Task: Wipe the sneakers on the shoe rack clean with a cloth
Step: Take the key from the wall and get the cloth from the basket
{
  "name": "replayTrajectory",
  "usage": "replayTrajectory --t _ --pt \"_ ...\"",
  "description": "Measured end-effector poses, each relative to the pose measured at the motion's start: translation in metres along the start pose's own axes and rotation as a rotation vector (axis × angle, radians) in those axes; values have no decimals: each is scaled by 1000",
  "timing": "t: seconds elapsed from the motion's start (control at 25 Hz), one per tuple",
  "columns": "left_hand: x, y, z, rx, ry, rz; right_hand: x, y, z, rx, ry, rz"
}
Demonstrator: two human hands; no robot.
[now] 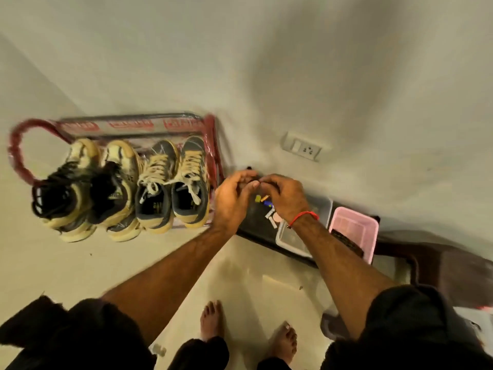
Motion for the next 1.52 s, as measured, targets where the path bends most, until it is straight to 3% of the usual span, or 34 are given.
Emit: replayTrajectory --t 0.16,0.28,0.52,0.8,1.04,1.36,1.52 --pt "5 -48 -114 -360 -197 -87 13 -40 122 240 21 -118" --pt "10 -82 -198 -481 -245 -62 21 -70 209 342 -9 -178" --pt "49 -164 -351 -583 -54 -74 49 -137 337 303 -210 -266" --pt "88 -211 -501 -511 173 -20 81 -184 457 296 -385 -345" --pt "114 -201 -582 -508 228 -45 77 -215 480 284 -424 -441" --pt "140 -206 -594 -576 133 -85 74 -210 448 296 -349 -462" --pt "138 -211 -596 -562 97 -9 72 -208 445 281 -343 -459"
Point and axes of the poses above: each hand's wrist, its own x-axis towards the middle knuckle, its own y-axis out of the palm, z = x × y, the point moved 3 cm from there along x, towards the middle knuckle, and after that the axes turned 6 degrees about -y, right-handed, at the moved point
